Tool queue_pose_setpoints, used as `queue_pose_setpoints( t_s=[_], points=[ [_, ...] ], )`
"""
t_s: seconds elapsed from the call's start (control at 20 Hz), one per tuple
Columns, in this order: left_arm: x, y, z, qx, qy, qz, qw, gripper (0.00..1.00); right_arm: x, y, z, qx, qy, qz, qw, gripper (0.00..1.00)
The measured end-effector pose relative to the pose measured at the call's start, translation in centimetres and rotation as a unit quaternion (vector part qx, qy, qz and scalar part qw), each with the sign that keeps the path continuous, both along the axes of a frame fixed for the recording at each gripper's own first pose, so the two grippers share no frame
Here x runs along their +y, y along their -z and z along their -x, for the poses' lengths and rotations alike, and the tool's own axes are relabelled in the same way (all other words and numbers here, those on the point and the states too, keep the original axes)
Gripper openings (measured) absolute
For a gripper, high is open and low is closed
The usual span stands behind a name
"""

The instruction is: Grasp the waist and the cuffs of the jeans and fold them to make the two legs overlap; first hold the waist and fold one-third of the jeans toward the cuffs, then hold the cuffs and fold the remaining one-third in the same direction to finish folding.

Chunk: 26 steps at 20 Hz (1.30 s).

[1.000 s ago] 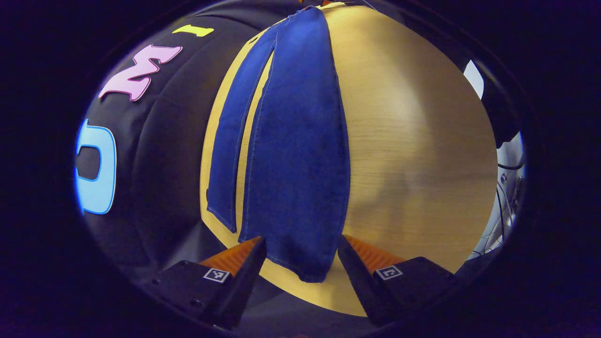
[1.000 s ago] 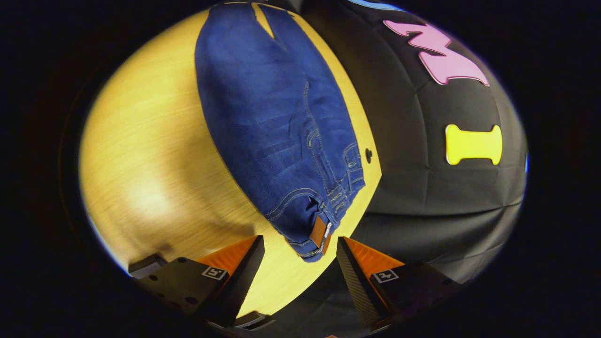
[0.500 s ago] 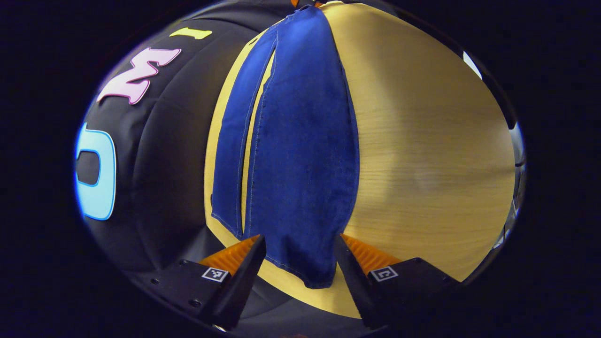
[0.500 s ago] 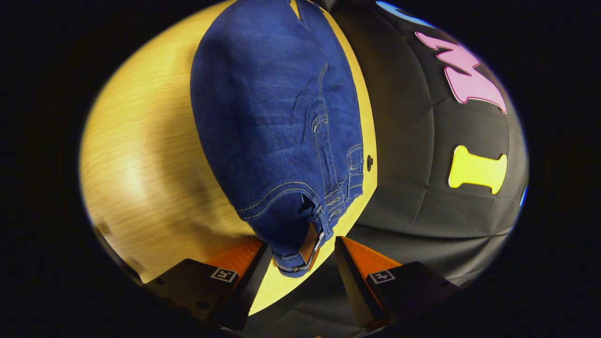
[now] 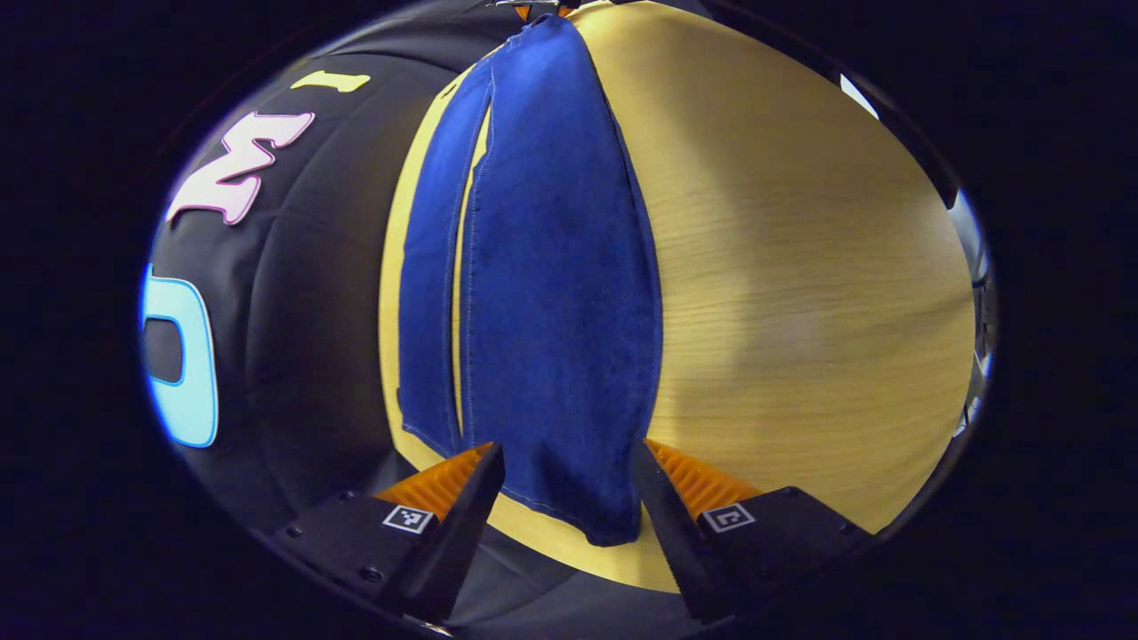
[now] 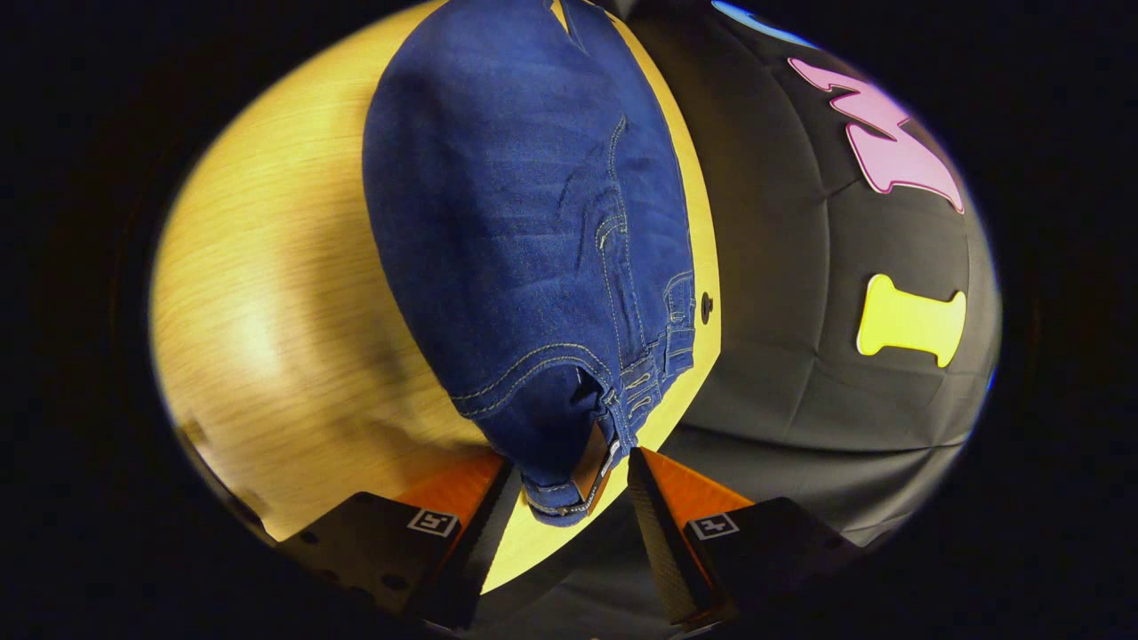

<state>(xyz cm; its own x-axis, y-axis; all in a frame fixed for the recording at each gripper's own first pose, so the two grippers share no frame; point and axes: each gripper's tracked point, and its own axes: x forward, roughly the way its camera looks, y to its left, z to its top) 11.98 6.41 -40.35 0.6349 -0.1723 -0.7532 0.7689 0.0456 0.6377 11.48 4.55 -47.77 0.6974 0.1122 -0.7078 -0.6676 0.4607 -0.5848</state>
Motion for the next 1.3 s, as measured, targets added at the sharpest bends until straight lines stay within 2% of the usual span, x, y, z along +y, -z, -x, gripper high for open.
queue_pose_setpoints(
  t_s=[0.1,0.3,0.35,0.4,0.45,0.5,0.55,0.6,0.65,0.7,0.75,0.8,0.85,1.05,1.1,1.3],
  points=[
    [1.3,0.4,-0.1,0.025,-0.009,-0.008,1.000,0.92,0.0,-0.1,0.0,0.000,-0.001,0.003,1.000,0.78],
    [1.4,0.7,-1.2,0.010,-0.003,-0.008,1.000,0.90,0.1,0.0,0.1,0.001,0.001,0.007,1.000,0.78],
    [0.9,0.7,-1.2,0.008,0.000,-0.005,1.000,0.78,0.1,0.4,0.3,0.011,0.005,0.003,1.000,0.78],
    [0.4,0.7,-1.4,0.006,0.003,-0.007,1.000,0.75,0.2,0.6,0.3,0.019,0.007,-0.001,1.000,0.74],
    [0.3,0.9,-1.2,0.011,0.005,-0.007,1.000,0.66,0.4,0.9,0.5,0.027,0.010,-0.002,1.000,0.63],
    [0.5,1.6,-1.0,0.015,0.004,-0.007,1.000,0.58,0.6,1.1,0.3,0.032,0.014,0.000,0.999,0.59],
    [0.8,1.8,-0.6,0.016,0.004,-0.006,1.000,0.40,0.6,1.4,0.2,0.036,0.017,0.003,0.999,0.46],
    [0.9,2.0,-0.4,0.020,0.006,-0.006,1.000,0.30,0.6,1.4,0.3,0.038,0.019,0.004,0.999,0.42],
    [0.8,2.1,-0.2,0.023,0.005,-0.004,1.000,0.18,0.8,1.6,0.0,0.045,0.026,0.001,0.999,0.27],
    [0.8,2.1,-0.2,0.028,-0.003,-0.002,1.000,0.12,0.7,1.7,-0.1,0.052,0.039,-0.006,0.998,0.27],
    [0.7,2.1,-0.2,0.037,-0.012,0.002,0.999,0.08,0.7,1.6,-0.4,0.055,0.054,-0.014,0.997,0.22],
    [0.6,2.0,-0.3,0.046,-0.022,0.006,0.999,0.07,0.8,1.6,-0.5,0.063,0.062,-0.026,0.996,0.21],
    [0.6,2.0,-0.3,0.057,-0.033,0.011,0.998,0.07,0.8,1.6,-0.3,0.071,0.067,-0.031,0.995,0.11],
    [0.5,2.1,-0.3,0.090,-0.054,0.013,0.994,0.07,1.0,1.5,-0.3,0.100,0.072,-0.052,0.991,0.11],
    [0.4,1.8,-0.6,0.099,-0.058,0.012,0.993,0.06,0.9,1.4,-0.4,0.104,0.074,-0.057,0.990,0.07],
    [0.0,0.8,-0.5,0.165,-0.098,0.046,0.980,0.06,0.8,1.0,-0.3,0.134,0.097,-0.091,0.982,0.07]
  ],
)
